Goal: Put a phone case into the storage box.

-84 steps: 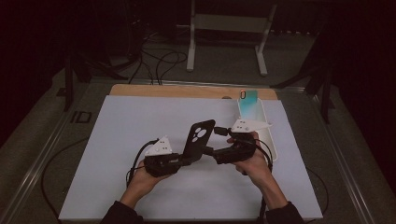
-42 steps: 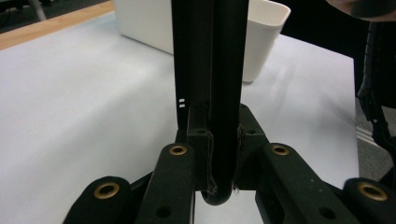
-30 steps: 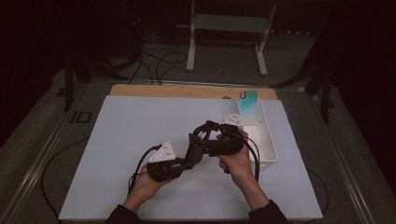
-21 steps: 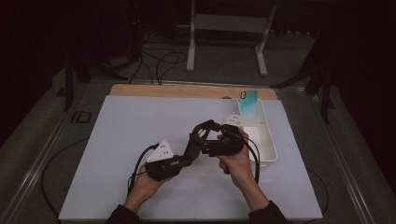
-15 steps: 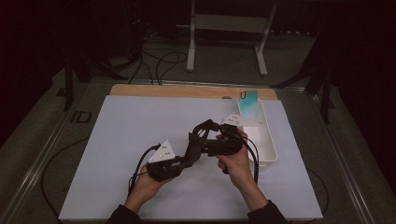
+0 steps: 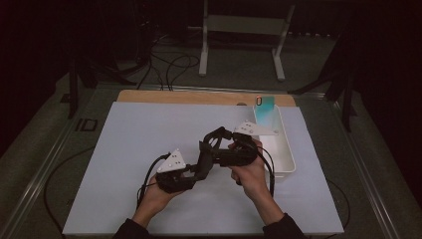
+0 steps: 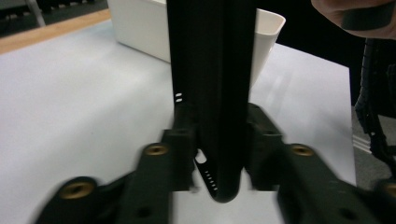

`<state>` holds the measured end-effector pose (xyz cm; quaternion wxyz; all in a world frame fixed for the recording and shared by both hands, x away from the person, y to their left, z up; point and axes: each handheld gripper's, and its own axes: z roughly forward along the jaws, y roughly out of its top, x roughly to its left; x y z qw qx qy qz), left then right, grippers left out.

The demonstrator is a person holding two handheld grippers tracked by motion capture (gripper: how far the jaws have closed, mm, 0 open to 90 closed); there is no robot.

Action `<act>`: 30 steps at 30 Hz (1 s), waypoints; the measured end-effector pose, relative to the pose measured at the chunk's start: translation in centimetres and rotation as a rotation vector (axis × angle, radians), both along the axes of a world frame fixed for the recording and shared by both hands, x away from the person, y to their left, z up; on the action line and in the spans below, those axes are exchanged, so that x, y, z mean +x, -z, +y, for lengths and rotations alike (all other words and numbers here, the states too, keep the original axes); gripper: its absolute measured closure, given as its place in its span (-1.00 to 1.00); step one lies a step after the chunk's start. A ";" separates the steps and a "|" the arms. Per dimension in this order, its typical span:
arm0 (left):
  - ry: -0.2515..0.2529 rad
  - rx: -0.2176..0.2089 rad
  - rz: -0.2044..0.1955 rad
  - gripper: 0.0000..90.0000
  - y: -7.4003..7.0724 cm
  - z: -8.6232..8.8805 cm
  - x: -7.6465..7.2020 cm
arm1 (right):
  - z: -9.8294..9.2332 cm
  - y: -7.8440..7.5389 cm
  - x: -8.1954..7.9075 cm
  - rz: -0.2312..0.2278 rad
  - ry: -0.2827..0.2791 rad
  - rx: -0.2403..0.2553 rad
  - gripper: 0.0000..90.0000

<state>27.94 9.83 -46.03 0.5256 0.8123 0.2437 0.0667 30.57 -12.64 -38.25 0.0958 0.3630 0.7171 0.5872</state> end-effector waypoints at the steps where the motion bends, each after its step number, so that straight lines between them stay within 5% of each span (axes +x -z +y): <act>1: -0.007 -0.005 0.002 0.24 0.0 0.1 0.0 | 0.0 0.0 0.0 0.000 0.000 0.000 -0.69; 8: -0.093 -0.019 -0.011 -0.49 -0.4 0.9 0.1 | 0.0 0.0 0.0 -0.010 0.013 -0.012 -0.69; 17: -0.176 -0.006 -0.051 -0.94 -0.7 2.0 0.1 | 0.0 0.1 0.0 -0.013 0.011 -0.015 -0.69; 30: -0.318 -0.010 -0.121 -1.00 -0.5 4.7 -0.3 | -0.3 0.2 0.0 -0.011 0.018 -0.019 -0.69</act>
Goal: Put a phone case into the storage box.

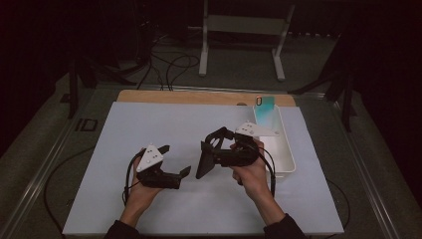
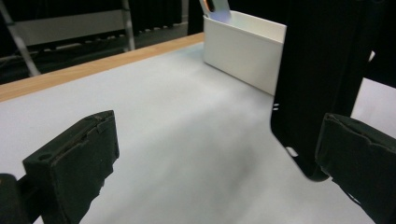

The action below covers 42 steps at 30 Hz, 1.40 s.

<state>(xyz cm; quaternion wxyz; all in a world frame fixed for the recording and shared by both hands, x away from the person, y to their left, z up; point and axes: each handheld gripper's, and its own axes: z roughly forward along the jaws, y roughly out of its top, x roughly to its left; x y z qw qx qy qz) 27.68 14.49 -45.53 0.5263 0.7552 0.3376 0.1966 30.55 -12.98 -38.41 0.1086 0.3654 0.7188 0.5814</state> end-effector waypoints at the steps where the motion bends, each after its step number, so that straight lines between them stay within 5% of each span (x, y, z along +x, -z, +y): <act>1: -0.009 0.009 -0.002 -1.00 0.1 0.2 -0.1 | 0.0 0.0 0.0 -0.001 0.001 -0.001 -0.69; 20: -0.145 0.033 -0.022 -1.00 2.0 7.1 -2.6 | -0.6 -0.6 0.5 -0.010 0.024 -0.008 -0.69; 42: -0.201 0.037 -0.025 -1.00 3.2 9.1 -3.7 | -2.4 -1.4 2.8 -0.018 0.105 -0.028 -0.69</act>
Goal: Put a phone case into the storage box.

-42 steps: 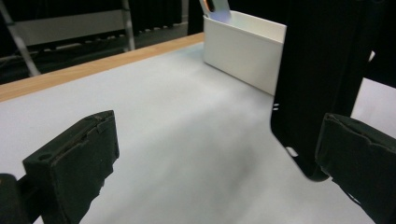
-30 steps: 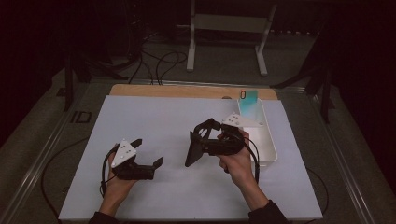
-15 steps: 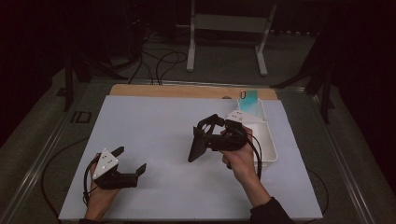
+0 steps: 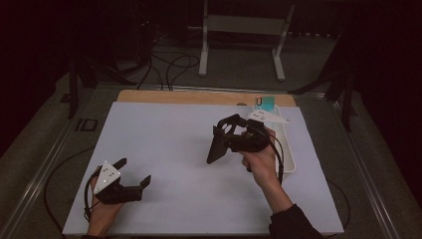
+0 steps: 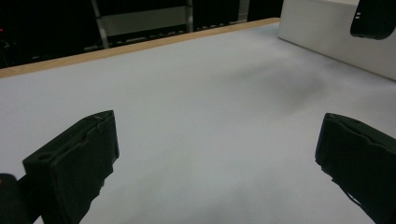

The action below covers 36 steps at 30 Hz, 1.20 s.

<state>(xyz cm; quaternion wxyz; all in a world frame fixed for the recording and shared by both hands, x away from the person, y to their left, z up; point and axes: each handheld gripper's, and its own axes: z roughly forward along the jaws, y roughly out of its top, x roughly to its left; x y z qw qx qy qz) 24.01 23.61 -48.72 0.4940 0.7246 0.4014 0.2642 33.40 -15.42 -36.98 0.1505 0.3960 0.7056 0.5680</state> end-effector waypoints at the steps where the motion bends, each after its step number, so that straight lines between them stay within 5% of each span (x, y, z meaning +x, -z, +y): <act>1: -0.003 0.001 0.000 -1.00 0.0 0.0 0.0 | -0.1 0.0 0.2 0.000 0.004 0.000 -0.69; 36: 0.000 0.012 0.006 -1.00 0.2 -0.3 0.0 | -1.4 -1.4 4.4 -0.018 0.097 -0.047 -0.69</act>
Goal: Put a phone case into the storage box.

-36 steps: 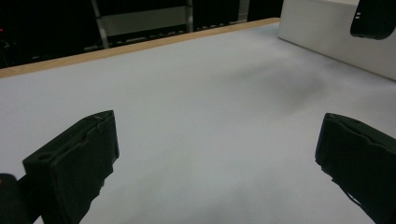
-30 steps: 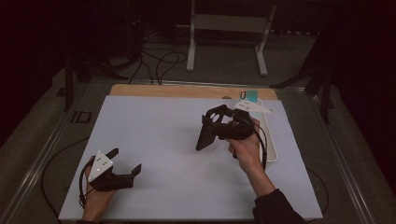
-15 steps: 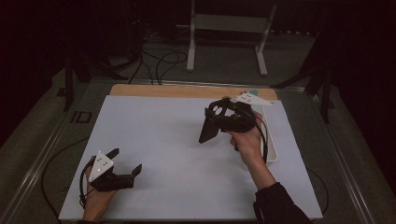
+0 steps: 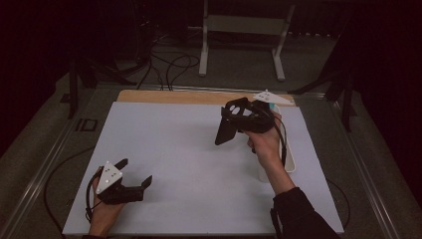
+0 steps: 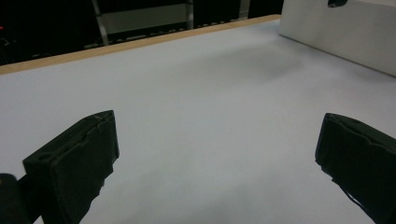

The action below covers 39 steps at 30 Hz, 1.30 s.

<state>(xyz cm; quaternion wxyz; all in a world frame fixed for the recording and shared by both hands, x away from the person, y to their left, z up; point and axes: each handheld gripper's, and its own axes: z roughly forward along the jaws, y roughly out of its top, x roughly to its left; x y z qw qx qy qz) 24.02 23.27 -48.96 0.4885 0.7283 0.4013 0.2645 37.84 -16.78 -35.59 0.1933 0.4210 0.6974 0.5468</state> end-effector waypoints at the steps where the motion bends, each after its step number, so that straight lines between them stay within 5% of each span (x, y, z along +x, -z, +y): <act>1: -0.001 -0.002 0.000 -1.00 0.0 0.0 0.0 | 0.0 0.0 0.1 0.000 0.002 0.000 -0.69; 12: 0.000 -0.001 0.001 -1.00 0.0 0.0 0.0 | -0.5 -0.3 1.2 -0.016 0.020 -0.029 -0.69; 39: -0.001 -0.007 -0.003 -1.00 0.0 0.0 0.0 | -3.3 -1.4 3.6 -0.026 0.122 -0.013 -0.69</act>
